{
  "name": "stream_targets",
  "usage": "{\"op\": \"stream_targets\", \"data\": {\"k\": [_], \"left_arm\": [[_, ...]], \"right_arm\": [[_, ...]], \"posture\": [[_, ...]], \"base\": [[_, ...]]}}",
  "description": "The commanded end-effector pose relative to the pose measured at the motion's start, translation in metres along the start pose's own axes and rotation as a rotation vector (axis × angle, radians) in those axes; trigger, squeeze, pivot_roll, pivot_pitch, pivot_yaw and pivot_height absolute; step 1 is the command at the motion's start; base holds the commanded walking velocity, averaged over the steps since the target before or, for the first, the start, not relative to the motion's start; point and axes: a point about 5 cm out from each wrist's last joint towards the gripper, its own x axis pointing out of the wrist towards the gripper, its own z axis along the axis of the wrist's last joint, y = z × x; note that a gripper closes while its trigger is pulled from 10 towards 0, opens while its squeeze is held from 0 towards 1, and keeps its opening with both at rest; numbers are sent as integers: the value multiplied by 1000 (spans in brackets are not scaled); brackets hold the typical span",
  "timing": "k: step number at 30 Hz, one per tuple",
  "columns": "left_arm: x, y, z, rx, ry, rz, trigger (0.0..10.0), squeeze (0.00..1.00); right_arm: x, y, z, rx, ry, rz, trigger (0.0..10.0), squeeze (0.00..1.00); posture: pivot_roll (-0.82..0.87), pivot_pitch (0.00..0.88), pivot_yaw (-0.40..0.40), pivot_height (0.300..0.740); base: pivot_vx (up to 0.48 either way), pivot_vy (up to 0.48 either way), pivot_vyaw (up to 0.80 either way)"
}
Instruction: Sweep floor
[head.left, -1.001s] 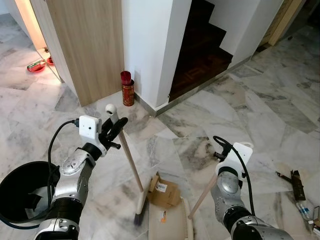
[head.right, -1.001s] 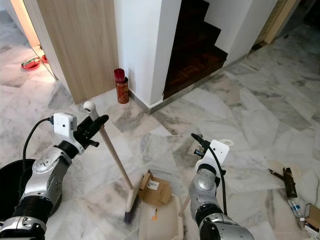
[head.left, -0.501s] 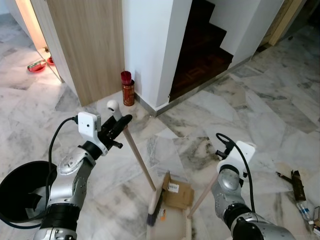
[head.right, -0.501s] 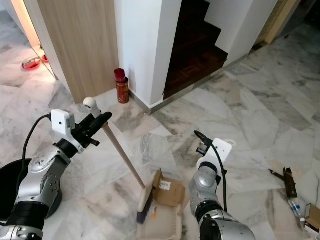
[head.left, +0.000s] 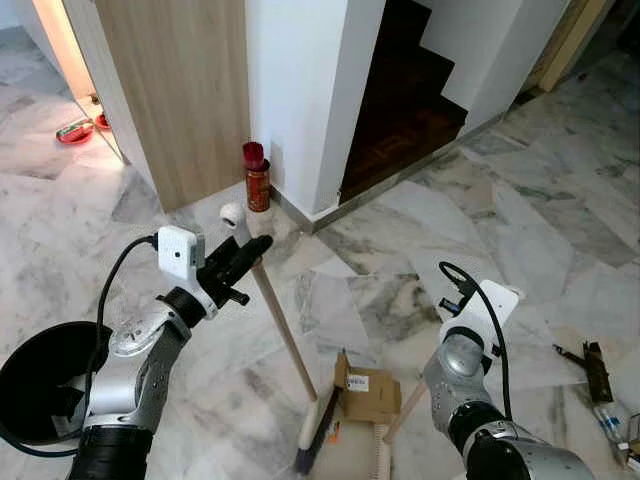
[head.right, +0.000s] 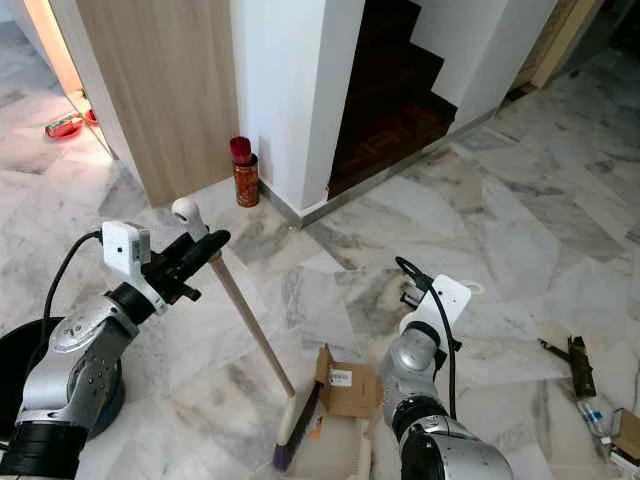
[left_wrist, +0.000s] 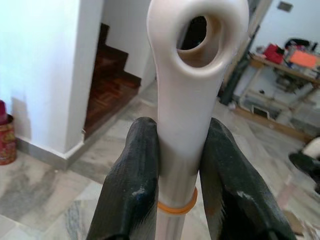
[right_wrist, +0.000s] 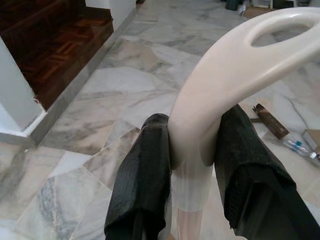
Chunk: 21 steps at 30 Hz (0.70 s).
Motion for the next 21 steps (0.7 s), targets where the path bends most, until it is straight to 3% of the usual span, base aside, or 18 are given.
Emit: {"op": "stream_targets", "data": {"k": [1, 10, 21], "left_arm": [[0, -8, 4, -10, -5, -56, 10000, 0], [-11, -9, 8, 16, 41, -65, 10000, 0], [-17, 2, 25, 89, 65, -51, 10000, 0]], "right_arm": [[5, -3, 8, 17, -22, -23, 10000, 0], [17, 3, 34, 169, -32, -38, 10000, 0], [21, 16, 53, 265, -51, -1, 10000, 0]], "posture": [[175, 42, -126, 740], [200, 7, -119, 740], [226, 0, -95, 740]], "base": [[0, 0, 0], [0, 0, 0], [0, 0, 0]]}}
